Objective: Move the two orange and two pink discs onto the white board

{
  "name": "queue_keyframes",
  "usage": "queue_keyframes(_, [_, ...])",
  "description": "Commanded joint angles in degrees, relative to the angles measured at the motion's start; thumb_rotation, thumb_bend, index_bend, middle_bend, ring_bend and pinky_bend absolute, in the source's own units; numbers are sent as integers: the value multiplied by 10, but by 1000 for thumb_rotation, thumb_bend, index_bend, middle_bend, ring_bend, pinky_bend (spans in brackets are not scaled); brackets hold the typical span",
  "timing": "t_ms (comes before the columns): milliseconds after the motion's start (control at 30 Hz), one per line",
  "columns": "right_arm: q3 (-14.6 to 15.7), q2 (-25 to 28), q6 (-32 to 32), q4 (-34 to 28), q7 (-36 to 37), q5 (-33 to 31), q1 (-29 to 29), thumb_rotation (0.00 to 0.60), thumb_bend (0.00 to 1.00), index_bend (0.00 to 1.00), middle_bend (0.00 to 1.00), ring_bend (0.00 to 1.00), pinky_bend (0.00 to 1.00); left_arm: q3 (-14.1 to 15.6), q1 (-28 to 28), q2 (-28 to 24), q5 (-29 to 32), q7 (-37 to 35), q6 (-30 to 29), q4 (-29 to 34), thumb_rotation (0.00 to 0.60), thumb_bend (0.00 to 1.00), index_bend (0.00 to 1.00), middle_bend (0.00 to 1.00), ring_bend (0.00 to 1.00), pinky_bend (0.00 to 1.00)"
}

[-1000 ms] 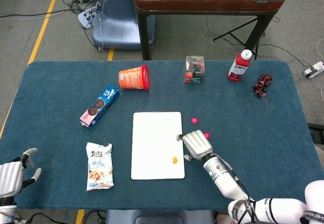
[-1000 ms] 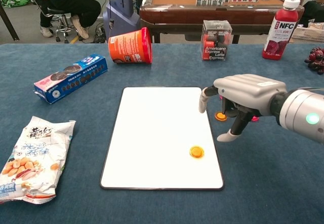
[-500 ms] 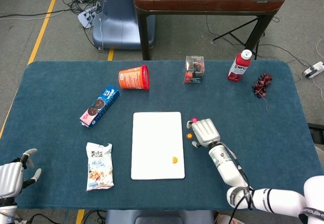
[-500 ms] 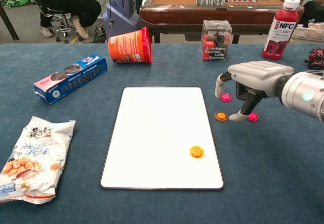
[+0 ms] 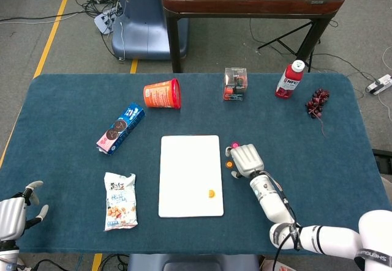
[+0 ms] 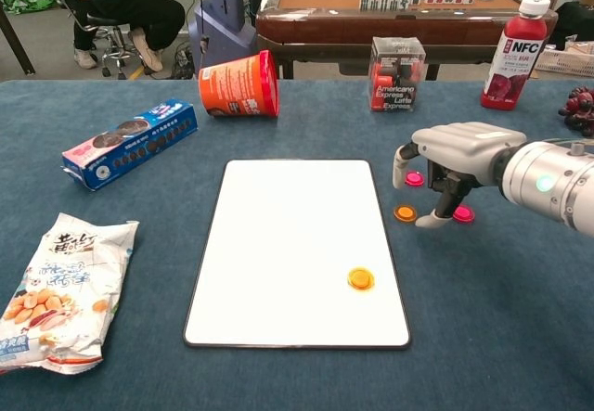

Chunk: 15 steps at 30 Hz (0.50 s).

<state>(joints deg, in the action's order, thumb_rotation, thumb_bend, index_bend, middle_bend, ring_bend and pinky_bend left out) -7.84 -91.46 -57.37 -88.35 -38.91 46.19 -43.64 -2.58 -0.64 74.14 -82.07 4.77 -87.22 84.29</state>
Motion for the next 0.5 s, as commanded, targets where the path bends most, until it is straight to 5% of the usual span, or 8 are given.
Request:
queue_keyframes(33, [2,-4,3,7,0,-6,-1,600,166,374,1000,1000,1000,0,0,0,0,0,0,0,600,295,344,575,533,734])
queue_keyframes(500, [-2,-17,8,30,-11,-34,-17,600,212,410,1000,1000,1000,4,3,3,0,-1,4,-3,600,295,346,575,534,734])
